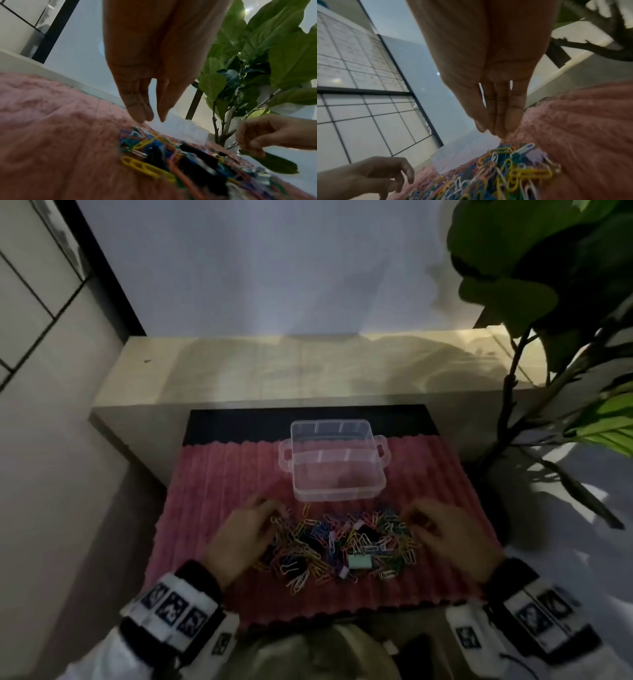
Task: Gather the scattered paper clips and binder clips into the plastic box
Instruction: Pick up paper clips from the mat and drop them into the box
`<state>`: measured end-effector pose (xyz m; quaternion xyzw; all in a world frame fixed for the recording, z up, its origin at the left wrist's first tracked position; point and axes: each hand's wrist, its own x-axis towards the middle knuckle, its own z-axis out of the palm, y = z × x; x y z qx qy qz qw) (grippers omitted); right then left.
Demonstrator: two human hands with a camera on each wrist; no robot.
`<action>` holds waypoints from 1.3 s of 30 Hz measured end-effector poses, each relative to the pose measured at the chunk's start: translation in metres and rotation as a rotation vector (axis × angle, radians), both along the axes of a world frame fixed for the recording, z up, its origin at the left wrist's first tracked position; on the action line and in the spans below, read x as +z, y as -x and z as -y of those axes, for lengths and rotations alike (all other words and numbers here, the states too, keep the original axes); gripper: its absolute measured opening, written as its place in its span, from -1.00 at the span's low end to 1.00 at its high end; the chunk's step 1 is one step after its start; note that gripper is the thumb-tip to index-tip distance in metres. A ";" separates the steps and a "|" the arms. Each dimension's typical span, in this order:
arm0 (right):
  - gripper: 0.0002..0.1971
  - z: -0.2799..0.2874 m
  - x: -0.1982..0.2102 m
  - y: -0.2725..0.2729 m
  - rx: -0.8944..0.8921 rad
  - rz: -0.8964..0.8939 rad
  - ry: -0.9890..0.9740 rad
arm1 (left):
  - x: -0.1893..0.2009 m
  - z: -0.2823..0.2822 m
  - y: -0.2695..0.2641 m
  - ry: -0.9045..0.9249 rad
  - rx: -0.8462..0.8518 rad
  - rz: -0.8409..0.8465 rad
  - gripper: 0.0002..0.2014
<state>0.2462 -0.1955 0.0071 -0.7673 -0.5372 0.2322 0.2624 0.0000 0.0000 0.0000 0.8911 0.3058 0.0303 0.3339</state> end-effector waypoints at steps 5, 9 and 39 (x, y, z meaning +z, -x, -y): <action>-0.55 -0.017 -0.009 -0.020 0.231 0.183 0.252 | -0.017 -0.016 -0.004 -0.108 -0.091 -0.214 -0.58; -0.38 -0.021 -0.021 -0.021 0.347 0.269 0.353 | -0.018 -0.014 -0.012 -0.121 -0.094 -0.252 -0.57; -0.83 -0.046 -0.006 -0.015 0.011 -0.207 0.014 | 0.014 0.005 -0.065 0.232 0.021 0.172 -0.90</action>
